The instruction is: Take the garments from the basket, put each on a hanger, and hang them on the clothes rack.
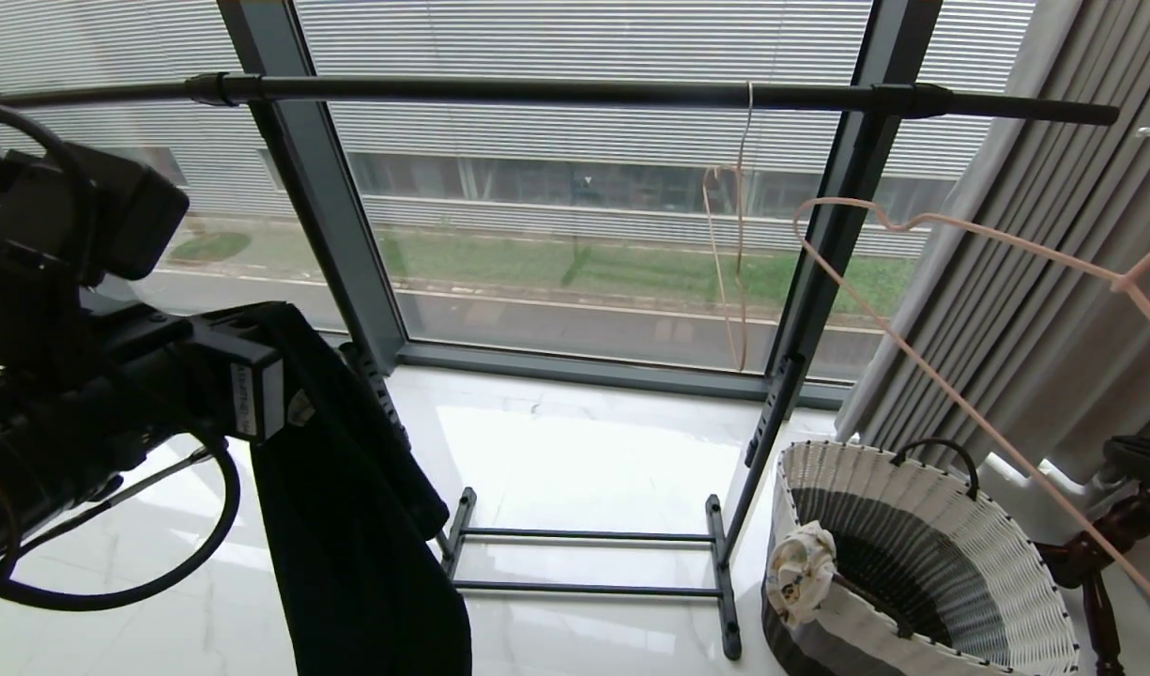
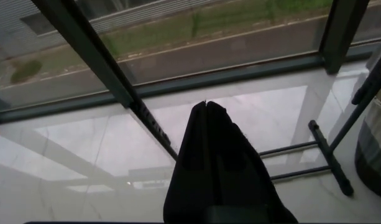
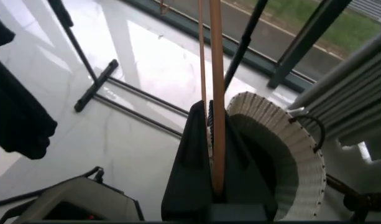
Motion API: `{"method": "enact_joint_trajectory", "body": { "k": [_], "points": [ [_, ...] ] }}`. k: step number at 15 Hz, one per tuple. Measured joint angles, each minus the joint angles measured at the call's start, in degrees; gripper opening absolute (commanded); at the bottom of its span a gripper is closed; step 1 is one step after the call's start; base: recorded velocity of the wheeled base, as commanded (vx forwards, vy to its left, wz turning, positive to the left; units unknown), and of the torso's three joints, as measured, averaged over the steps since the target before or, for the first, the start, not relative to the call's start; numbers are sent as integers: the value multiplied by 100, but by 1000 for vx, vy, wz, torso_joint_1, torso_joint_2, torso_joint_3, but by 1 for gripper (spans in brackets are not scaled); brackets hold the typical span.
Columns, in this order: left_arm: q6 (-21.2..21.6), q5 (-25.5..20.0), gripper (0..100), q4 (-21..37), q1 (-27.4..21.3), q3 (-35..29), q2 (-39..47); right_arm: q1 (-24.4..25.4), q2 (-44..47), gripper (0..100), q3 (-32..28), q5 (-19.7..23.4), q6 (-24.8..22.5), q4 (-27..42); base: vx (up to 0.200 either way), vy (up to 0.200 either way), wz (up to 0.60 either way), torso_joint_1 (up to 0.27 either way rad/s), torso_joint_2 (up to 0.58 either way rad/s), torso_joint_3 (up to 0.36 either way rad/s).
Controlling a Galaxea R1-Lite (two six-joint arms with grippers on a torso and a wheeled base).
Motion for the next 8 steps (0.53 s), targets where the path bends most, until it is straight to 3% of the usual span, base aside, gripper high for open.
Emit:
{"method": "enact_joint_trajectory", "body": {
  "k": [4, 8],
  "points": [
    [-282, 12, 0, -9, -347, -1326, 964, 1662, 380, 0, 9, 20, -74, -289, 0, 0, 0, 0, 0, 0],
    [-690, 20, 0, -99, -540, -2054, 1731, 2665, 1108, 0, 17, 22, -77, -955, 0, 0, 0, 0, 0, 0]
  ]
}}
